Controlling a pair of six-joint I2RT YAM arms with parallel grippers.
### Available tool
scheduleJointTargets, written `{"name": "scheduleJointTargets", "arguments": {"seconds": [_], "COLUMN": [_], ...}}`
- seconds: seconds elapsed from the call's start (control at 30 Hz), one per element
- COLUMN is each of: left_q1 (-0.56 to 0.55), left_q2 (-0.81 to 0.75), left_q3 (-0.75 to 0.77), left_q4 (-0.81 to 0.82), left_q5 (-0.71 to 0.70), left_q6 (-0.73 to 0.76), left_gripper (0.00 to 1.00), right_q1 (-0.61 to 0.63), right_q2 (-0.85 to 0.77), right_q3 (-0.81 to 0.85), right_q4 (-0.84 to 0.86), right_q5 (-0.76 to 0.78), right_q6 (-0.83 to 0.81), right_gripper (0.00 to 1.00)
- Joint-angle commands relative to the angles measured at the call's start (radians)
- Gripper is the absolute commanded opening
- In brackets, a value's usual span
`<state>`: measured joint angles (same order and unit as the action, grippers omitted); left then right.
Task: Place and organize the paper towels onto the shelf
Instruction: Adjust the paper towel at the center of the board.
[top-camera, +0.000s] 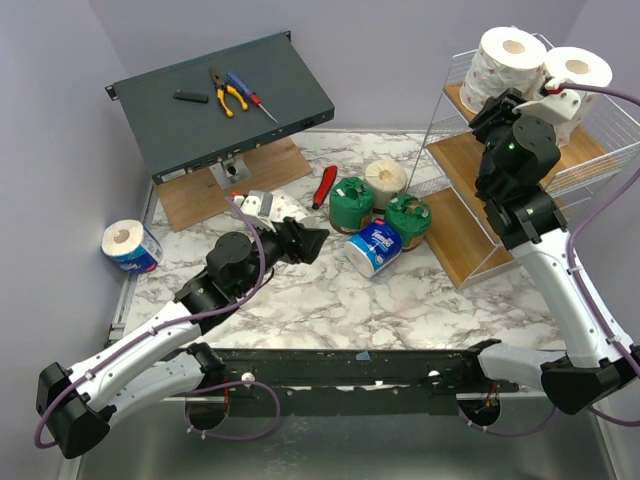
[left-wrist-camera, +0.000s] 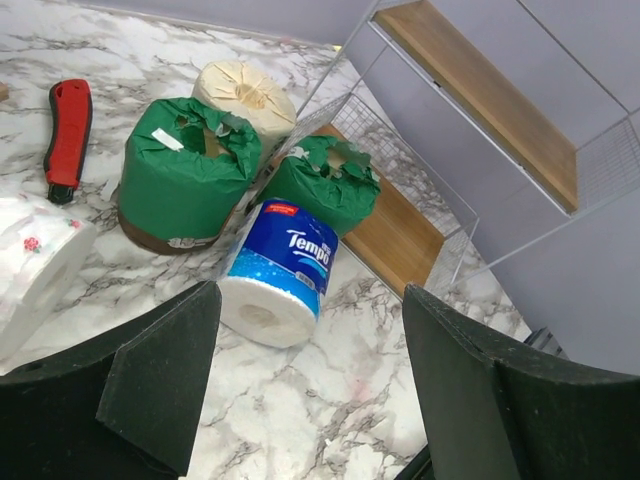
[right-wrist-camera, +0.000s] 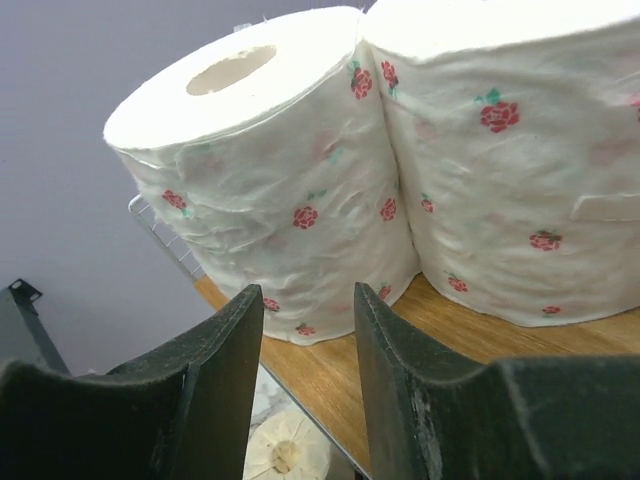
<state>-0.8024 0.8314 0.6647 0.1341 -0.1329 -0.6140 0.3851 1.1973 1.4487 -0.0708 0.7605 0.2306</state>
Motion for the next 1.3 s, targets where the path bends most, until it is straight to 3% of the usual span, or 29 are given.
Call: {"name": "scheduleJointTargets", "arguments": {"seconds": [0.0, 0.2, 0.3, 0.37, 0.47, 0.57, 0.87, 1.0, 1.27], "left_q1": [0.001, 0.002, 0.002, 0.005, 0.007, 0.014, 0.206, 0.215, 0.209], "left_q2": [-0.033, -0.051, -0.034, -0.014, 0.019, 0.031, 0.03, 0.069, 0.311], "left_q3": [0.004, 0.01, 0.042, 0.065, 0.09, 0.086, 0.004, -0.003, 0.21], "left_q4": [-0.03, -0.056, -0.131, -0.203, -0.285, -0.349, -0.485, -0.468, -0.636], "left_q5": [-0.037, -0.045, -0.072, -0.07, -0.06, -0.107, -0.118, -0.19, -0.374], "left_q6": [-0.004, 0.004, -0.015, -0.024, -0.044, -0.093, -0.318, -0.253, -0.107], "left_gripper": [0.77, 0.79, 0.8, 0.81, 0.81, 0.84, 0.94, 0.95, 0.99], "right_q1": [0.005, 0.006, 0.045, 0.124, 0.342, 0.476, 0.492, 0.492, 0.492], "right_q2": [-0.052, -0.024, 0.008, 0.011, 0.029, 0.053, -0.093, -0.152, -0.192], "right_q3": [0.013, 0.088, 0.091, 0.048, -0.019, -0.096, -0.522, -0.639, -0.75], "right_q4": [0.032, -0.098, -0.157, -0.172, -0.201, -0.22, -0.021, 0.026, 0.058], "right_q5": [-0.091, -0.725, -0.895, -0.873, -0.701, -0.55, -0.465, -0.467, -0.487], "right_q6": [-0.016, 0.074, 0.111, 0.106, 0.04, 0.044, 0.217, 0.242, 0.252], "right_gripper": [0.47, 0.58, 0.59, 0.6, 0.6, 0.6, 0.6, 0.6, 0.6]}}
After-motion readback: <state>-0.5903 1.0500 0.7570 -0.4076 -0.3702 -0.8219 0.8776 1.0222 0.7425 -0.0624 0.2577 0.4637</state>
